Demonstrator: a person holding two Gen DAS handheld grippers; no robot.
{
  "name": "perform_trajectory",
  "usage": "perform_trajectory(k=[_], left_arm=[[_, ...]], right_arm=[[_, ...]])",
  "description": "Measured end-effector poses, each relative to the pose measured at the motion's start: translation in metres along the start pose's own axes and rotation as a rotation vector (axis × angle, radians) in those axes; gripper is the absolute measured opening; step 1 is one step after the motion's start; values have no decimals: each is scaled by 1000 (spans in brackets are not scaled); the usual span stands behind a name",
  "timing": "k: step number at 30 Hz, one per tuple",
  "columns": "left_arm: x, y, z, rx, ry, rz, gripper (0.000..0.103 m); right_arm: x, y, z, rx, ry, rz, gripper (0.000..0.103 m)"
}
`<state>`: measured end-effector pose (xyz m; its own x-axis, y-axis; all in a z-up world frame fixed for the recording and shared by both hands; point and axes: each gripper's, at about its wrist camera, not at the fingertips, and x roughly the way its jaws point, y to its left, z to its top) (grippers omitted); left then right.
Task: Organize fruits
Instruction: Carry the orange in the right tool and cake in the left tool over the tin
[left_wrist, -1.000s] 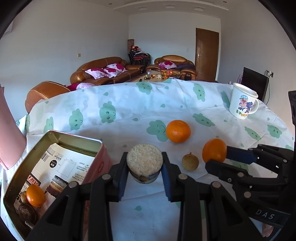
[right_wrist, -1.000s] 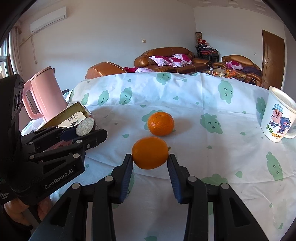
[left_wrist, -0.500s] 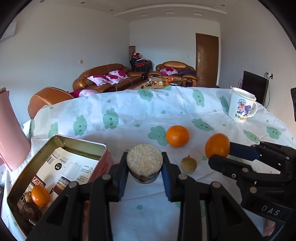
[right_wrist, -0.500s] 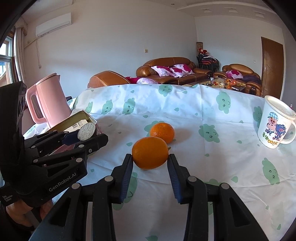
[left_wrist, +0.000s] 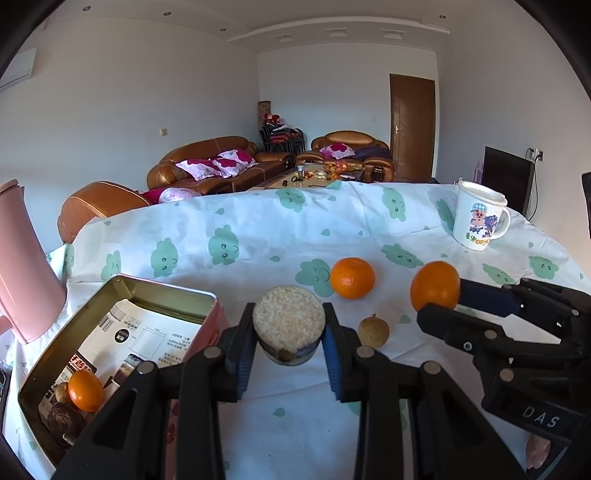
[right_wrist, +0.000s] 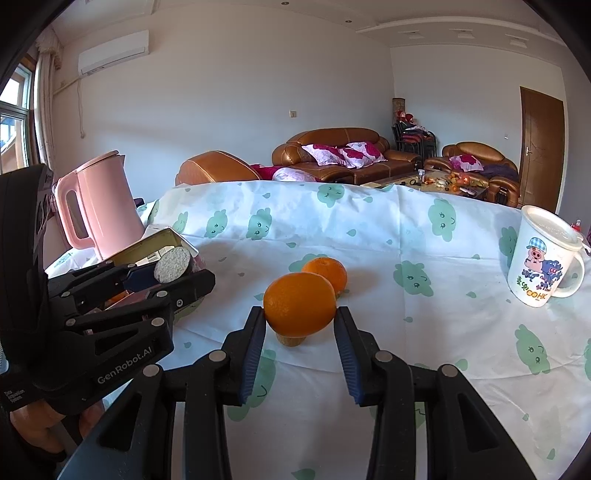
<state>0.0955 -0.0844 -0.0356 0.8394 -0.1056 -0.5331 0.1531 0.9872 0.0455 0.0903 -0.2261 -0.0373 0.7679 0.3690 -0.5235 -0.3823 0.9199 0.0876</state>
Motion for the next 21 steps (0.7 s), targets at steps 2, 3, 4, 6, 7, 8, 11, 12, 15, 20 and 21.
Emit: perform_trajectory(k=[2,3,4,6,7,8,11,12,15,20,21], left_arm=[[0,0,0,1,-3,0,34],[-1,0,-1,1,-3,-2,34],[-1,0,-1,1,-2,-3,34],[-1,1,-1,0,0,-4,34],[-2,1,-2,-1,4,-6,34],[-2,2,-2,-4,7,-5,34],[-1,4,-4,-15,23,-6,34],[-1,5,-4,-17,28,-8,34],[-2,6,-5,-19,28,-7,34],[-14,18,-5,-41,11,11,34],[-18,23,-4,-46,4,20,34]], right_arm=[[0,1,0,-4,-2,-2,41],[0,1,0,-6,-1,-4,41],[0,2,0,-11,2,-4,41],[1,4,0,-21,7,-7,41],[1,5,0,-27,9,-9,41],[1,7,0,-32,10,-12,41],[3,9,0,-41,17,-16,41],[3,9,0,-42,19,-17,40],[5,9,0,-44,24,-24,41],[7,18,4,-46,32,-2,41],[8,22,5,-54,31,3,40]])
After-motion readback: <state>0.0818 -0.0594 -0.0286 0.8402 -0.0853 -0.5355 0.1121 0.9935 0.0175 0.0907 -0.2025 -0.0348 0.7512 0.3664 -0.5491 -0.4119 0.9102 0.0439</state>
